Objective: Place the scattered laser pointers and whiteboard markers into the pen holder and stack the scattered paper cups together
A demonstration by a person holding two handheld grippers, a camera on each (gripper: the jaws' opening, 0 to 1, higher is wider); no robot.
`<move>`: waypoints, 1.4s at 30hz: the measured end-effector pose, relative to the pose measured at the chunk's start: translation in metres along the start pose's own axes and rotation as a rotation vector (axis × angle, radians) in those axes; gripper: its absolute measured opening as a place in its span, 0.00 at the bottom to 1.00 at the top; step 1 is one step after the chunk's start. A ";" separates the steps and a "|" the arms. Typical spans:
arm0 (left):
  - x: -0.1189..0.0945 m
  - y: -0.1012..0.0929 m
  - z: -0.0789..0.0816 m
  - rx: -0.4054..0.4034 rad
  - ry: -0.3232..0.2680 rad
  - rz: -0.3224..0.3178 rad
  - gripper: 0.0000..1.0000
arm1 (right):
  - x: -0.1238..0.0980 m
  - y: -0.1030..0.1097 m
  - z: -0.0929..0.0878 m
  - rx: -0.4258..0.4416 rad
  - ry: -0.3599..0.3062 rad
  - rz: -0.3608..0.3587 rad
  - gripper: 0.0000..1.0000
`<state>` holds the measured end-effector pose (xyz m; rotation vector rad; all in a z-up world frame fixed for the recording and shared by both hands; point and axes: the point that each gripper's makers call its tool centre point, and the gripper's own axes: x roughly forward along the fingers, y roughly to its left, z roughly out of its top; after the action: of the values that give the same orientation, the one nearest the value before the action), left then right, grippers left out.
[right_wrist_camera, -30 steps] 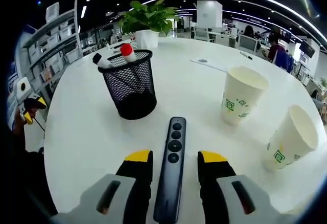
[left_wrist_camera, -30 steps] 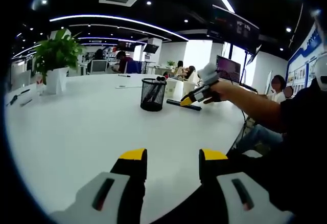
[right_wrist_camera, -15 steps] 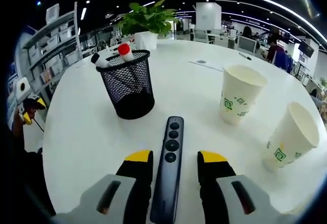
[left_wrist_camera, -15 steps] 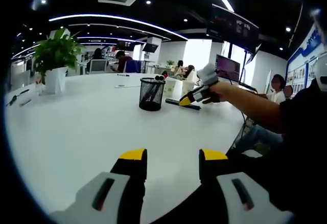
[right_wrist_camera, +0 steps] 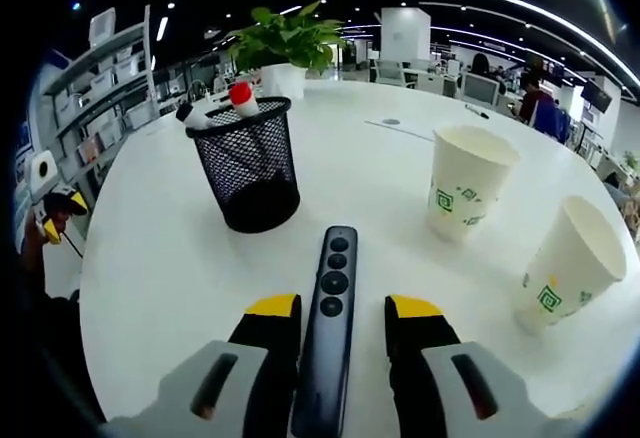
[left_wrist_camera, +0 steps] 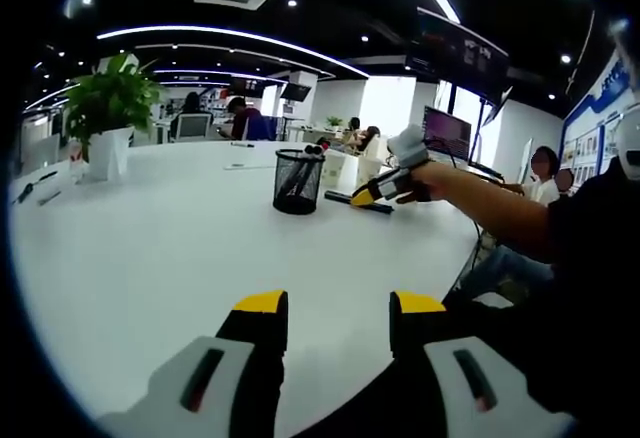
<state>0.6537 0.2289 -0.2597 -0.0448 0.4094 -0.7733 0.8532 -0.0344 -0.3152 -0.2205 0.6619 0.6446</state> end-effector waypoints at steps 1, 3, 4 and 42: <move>0.000 0.000 0.000 0.000 0.000 0.000 0.42 | 0.000 0.000 0.000 -0.001 -0.002 -0.001 0.36; 0.000 0.000 0.000 0.000 0.000 0.000 0.42 | -0.001 0.000 0.001 -0.005 -0.003 -0.003 0.36; 0.000 0.000 0.000 0.000 0.000 0.000 0.42 | -0.001 0.000 0.001 -0.005 -0.006 -0.004 0.36; -0.002 0.001 0.000 -0.004 -0.006 0.002 0.42 | 0.003 -0.004 0.003 -0.033 -0.022 -0.035 0.21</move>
<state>0.6529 0.2315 -0.2592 -0.0503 0.4055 -0.7703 0.8590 -0.0348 -0.3153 -0.2543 0.6255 0.6238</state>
